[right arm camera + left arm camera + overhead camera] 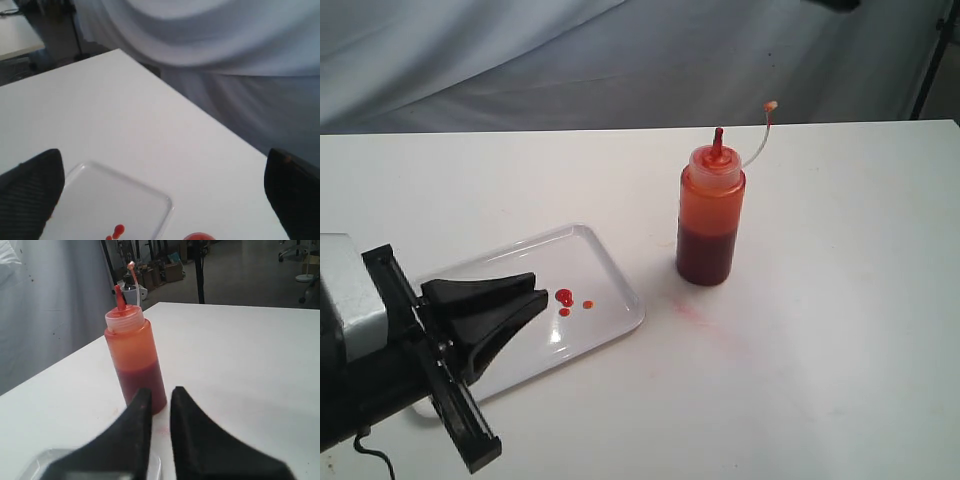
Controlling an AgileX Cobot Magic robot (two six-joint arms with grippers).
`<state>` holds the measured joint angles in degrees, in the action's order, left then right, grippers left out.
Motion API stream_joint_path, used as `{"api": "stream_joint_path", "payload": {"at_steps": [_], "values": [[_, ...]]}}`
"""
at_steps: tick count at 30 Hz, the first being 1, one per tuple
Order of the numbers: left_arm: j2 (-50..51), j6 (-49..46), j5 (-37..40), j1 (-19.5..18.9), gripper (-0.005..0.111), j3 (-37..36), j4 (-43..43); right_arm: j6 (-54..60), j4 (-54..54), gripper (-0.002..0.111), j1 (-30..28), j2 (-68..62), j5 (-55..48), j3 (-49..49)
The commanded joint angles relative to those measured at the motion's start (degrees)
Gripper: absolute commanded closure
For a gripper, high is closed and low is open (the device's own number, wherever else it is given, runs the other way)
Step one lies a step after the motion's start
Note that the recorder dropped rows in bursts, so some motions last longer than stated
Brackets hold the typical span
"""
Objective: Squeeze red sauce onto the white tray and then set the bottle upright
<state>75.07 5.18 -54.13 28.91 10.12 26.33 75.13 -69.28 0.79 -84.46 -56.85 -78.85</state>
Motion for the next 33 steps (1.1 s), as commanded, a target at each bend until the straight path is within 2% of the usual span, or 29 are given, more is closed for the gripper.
{"api": "stream_joint_path", "payload": {"at_steps": [1,3,10,25,29,30,33], "values": [[-0.4,-0.9,-10.0,0.3,0.107,0.2,-0.9,-4.8,0.3,0.003,-4.4,8.0,-0.3,0.1],[-0.4,-0.9,-15.8,0.3,0.107,0.2,-0.9,-5.2,0.7,0.003,-5.6,10.8,-0.3,0.1],[-2.3,-0.9,-15.8,0.3,0.107,1.0,-0.5,-5.2,1.8,0.003,-5.4,16.0,-0.3,0.1],[-3.0,-1.1,-15.8,0.3,0.107,1.0,-2.5,-5.1,2.2,0.003,-5.4,16.0,0.0,0.1],[-4.3,6.7,-15.8,0.6,0.107,1.0,-4.6,-5.1,2.2,0.003,-5.4,16.0,0.4,0.1],[-5.6,7.6,-14.4,0.6,0.107,1.0,-3.2,-5.1,2.2,0.003,-5.4,16.0,0.4,0.1],[-13.0,11.5,5.1,0.7,0.107,1.0,-1.4,-5.1,2.7,0.003,-5.3,16.0,1.2,0.1]]}}
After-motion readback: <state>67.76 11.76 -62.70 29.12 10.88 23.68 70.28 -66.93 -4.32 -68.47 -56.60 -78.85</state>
